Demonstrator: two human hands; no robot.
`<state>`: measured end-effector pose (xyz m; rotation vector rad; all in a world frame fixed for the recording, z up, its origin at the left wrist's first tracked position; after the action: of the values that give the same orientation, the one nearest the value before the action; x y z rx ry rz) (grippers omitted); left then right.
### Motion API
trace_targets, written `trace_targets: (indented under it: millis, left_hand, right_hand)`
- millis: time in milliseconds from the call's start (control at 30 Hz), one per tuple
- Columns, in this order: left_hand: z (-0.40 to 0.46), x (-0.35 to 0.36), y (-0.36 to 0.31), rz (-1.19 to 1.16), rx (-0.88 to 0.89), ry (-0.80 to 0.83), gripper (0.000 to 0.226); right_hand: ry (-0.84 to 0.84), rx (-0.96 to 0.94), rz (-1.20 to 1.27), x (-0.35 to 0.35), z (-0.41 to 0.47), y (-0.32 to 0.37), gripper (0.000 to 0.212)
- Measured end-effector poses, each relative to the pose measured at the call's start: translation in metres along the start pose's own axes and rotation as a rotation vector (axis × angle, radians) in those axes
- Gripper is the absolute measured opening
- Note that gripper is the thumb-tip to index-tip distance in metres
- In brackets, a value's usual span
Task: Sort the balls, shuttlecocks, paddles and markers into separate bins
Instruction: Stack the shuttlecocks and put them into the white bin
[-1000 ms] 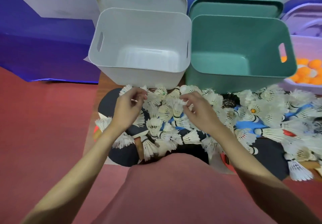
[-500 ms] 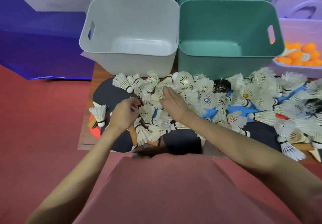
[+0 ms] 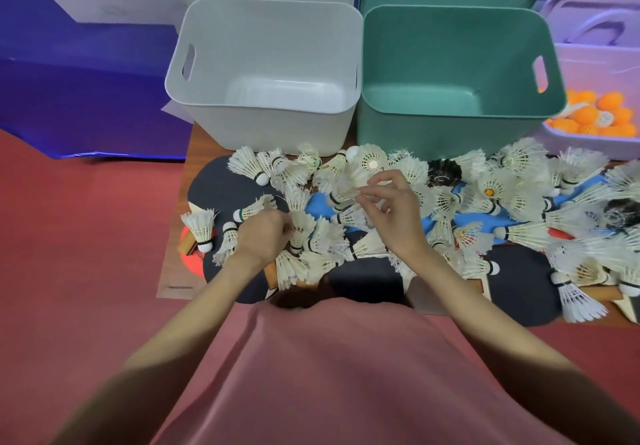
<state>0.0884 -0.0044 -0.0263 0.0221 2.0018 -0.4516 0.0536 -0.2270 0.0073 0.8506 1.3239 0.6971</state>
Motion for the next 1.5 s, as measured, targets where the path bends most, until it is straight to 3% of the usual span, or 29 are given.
trace_targets:
  millis: [233, 433, 567, 733, 833, 900, 1000, 1133, 1200, 1300, 1367, 1500]
  left_hand:
    - [-0.008, -0.029, -0.012, -0.177, 0.263, -0.138, 0.009]
    - [-0.009, -0.042, -0.016, -0.537, 0.358, -0.012, 0.009]
    - [-0.013, -0.050, -0.027, -1.052, 0.176, 0.176, 0.007]
    - [-0.007, -0.053, -0.028, -1.348, -0.045, 0.227, 0.052]
    - [-0.008, -0.052, -0.018, -1.216, 0.000, 0.169, 0.072]
    - [-0.010, -0.051, -0.011, -1.065, 0.015, 0.100, 0.081]
    - [-0.022, -0.050, 0.001, -1.040, -0.014, 0.004, 0.068]
    - [-0.042, -0.039, 0.034, -1.158, -0.114, -0.144, 0.061]
    - [-0.055, -0.033, 0.050, -1.195, -0.175, -0.223, 0.061]
    - [-0.071, -0.022, 0.066, -1.244, -0.270, -0.315, 0.061]
    - [-0.078, -0.016, 0.073, -1.274, -0.324, -0.376, 0.059]
    - [-0.087, -0.009, 0.078, -1.330, -0.437, -0.504, 0.060]
  right_hand:
    - [-0.030, -0.065, 0.091, -0.011, 0.001, 0.027, 0.012]
    - [0.055, -0.001, 0.114, 0.003, 0.005, 0.030, 0.014]
    - [0.104, 0.056, 0.149, 0.011, 0.007, 0.032, 0.015]
    - [0.041, 0.076, 0.202, 0.011, 0.022, 0.036, 0.018]
    - [0.090, 0.042, 0.203, 0.019, 0.029, 0.048, 0.015]
    - [0.209, 0.018, 0.205, 0.030, 0.028, 0.060, 0.014]
    - [0.413, -0.029, 0.209, 0.052, 0.019, 0.074, 0.020]
    - [0.339, -0.078, 0.156, 0.067, 0.012, 0.071, 0.030]
    - [0.403, -0.067, 0.003, 0.075, 0.009, 0.057, 0.027]
    - [0.760, -0.092, -0.347, 0.091, -0.005, 0.042, 0.037]
    - [0.913, -0.147, -0.545, 0.102, -0.016, 0.038, 0.050]
    - [0.950, -0.187, -0.699, 0.117, -0.022, 0.034, 0.059]
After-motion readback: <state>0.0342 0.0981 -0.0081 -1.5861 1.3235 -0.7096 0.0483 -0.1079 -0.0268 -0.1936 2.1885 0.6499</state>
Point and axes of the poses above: each hand's wrist, its own z-axis towards the middle knuckle, its own x-axis out of the palm, y = z × x, the point moved 3 cm from there along z, towards the middle knuckle, and after that the axes turned 3 degrees about y, right-handed, at the moved point
